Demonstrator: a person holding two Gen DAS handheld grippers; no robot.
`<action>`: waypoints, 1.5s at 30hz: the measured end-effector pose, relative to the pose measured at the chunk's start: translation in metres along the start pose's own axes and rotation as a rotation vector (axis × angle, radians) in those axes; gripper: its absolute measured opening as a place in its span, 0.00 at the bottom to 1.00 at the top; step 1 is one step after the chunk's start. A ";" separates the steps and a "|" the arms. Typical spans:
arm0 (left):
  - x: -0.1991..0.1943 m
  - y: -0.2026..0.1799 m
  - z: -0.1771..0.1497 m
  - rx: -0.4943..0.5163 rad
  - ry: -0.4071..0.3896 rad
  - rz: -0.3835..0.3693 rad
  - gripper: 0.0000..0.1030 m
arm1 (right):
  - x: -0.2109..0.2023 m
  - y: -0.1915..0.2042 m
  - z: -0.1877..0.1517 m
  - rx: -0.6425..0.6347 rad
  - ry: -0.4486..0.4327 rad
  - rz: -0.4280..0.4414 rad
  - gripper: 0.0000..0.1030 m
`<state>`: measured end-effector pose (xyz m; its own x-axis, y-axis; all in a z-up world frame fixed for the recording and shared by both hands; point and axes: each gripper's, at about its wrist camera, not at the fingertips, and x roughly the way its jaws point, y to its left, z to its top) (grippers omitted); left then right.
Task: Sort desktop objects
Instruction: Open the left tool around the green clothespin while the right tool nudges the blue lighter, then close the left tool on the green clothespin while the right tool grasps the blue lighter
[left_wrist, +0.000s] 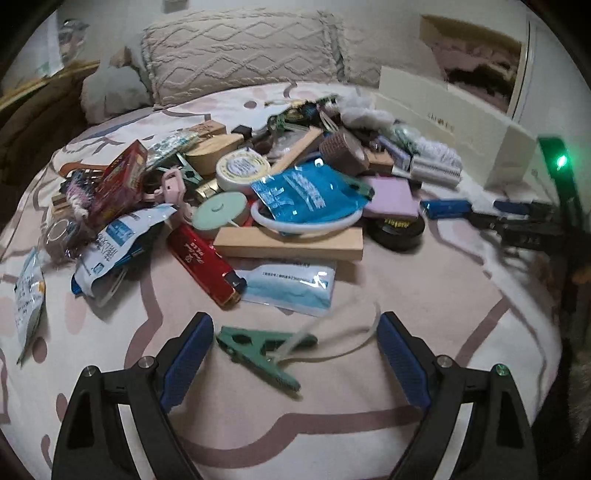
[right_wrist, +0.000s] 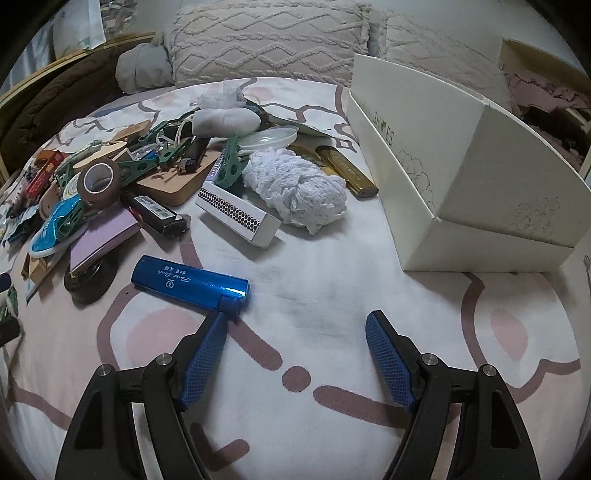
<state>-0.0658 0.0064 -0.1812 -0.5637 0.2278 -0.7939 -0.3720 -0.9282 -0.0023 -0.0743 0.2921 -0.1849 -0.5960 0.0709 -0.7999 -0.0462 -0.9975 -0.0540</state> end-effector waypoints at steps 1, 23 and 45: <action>0.000 -0.002 -0.001 0.010 0.002 0.009 0.88 | 0.000 0.000 0.000 0.001 -0.001 0.000 0.76; 0.002 0.009 -0.004 0.046 0.013 -0.085 0.97 | -0.004 -0.002 -0.005 0.011 -0.024 -0.009 0.76; -0.012 0.010 -0.014 -0.080 0.003 -0.072 0.92 | -0.013 -0.005 -0.005 0.121 -0.008 0.052 0.76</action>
<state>-0.0524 -0.0095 -0.1808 -0.5356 0.2944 -0.7914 -0.3518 -0.9298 -0.1078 -0.0620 0.2962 -0.1770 -0.6064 0.0193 -0.7949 -0.1112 -0.9919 0.0607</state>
